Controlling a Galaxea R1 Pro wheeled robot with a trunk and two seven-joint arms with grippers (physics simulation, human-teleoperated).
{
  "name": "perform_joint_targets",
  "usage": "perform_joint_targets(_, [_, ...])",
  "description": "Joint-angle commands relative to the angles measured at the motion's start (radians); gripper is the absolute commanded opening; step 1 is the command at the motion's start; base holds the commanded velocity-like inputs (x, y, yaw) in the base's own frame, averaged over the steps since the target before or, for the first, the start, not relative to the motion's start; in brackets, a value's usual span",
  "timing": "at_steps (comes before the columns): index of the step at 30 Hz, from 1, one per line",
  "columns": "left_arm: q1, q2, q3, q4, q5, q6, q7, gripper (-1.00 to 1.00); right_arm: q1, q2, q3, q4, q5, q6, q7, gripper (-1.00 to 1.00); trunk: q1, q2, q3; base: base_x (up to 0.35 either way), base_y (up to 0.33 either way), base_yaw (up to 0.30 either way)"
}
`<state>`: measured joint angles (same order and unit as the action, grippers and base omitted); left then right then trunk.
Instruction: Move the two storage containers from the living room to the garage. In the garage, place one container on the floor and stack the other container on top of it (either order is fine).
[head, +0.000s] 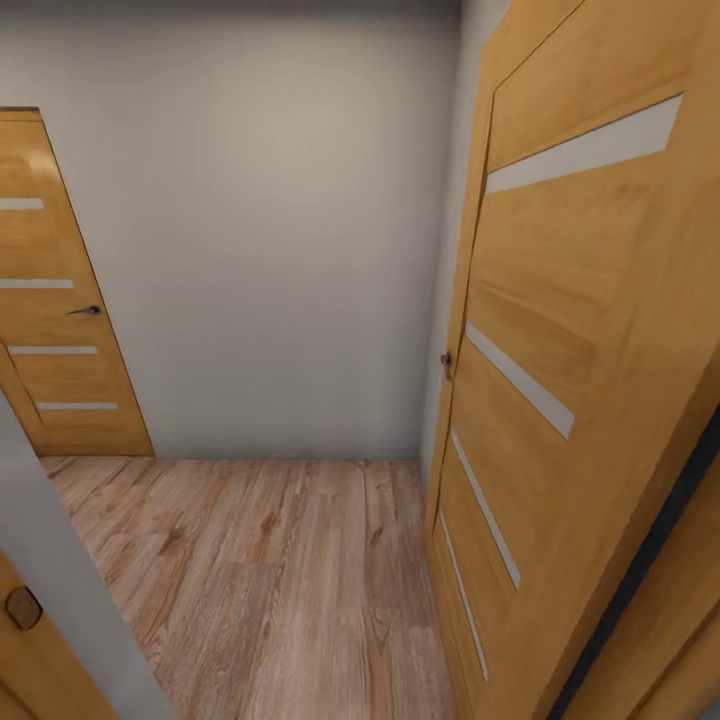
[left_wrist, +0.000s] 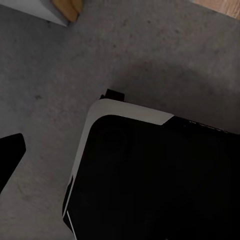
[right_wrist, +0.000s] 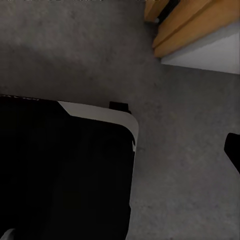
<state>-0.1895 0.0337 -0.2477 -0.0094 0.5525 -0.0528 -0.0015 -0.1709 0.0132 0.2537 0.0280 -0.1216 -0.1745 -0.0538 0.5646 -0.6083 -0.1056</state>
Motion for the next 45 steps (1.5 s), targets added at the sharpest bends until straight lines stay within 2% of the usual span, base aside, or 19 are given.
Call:
perform_joint_targets(1, [-0.001,0.000,-0.008,0.001,0.008,-0.002,0.000,1.00,-0.001,0.001,0.009,0.003,-0.010,-0.006,-0.002,1.00,0.000,-0.001,-0.002,0.053,0.001,0.000])
perform_joint_targets(18, [-0.001,0.002,-0.010,0.002,0.009,-0.002,-0.001,1.00,-0.001,0.003,0.009,0.003,-0.012,-0.005,-0.008,1.00,0.000,-0.001,-0.002,0.267,0.000,0.000])
perform_joint_targets(27, [-0.001,0.002,-0.010,0.002,0.009,-0.002,0.000,1.00,-0.001,0.002,0.008,0.003,-0.012,-0.005,-0.009,1.00,0.000,-0.001,-0.002,0.027,0.014,0.000])
perform_joint_targets(38, [-0.001,0.000,-0.010,0.002,0.009,-0.002,-0.001,1.00,-0.001,0.005,0.009,0.003,-0.012,-0.005,-0.009,1.00,0.000,-0.001,-0.002,0.001,0.149,0.001])
perform_joint_targets(45, [-0.001,0.000,-0.010,0.002,0.009,-0.002,0.000,1.00,-0.001,-0.001,0.008,0.003,-0.012,-0.008,-0.009,1.00,0.000,-0.001,-0.002,0.000,0.008,0.163])
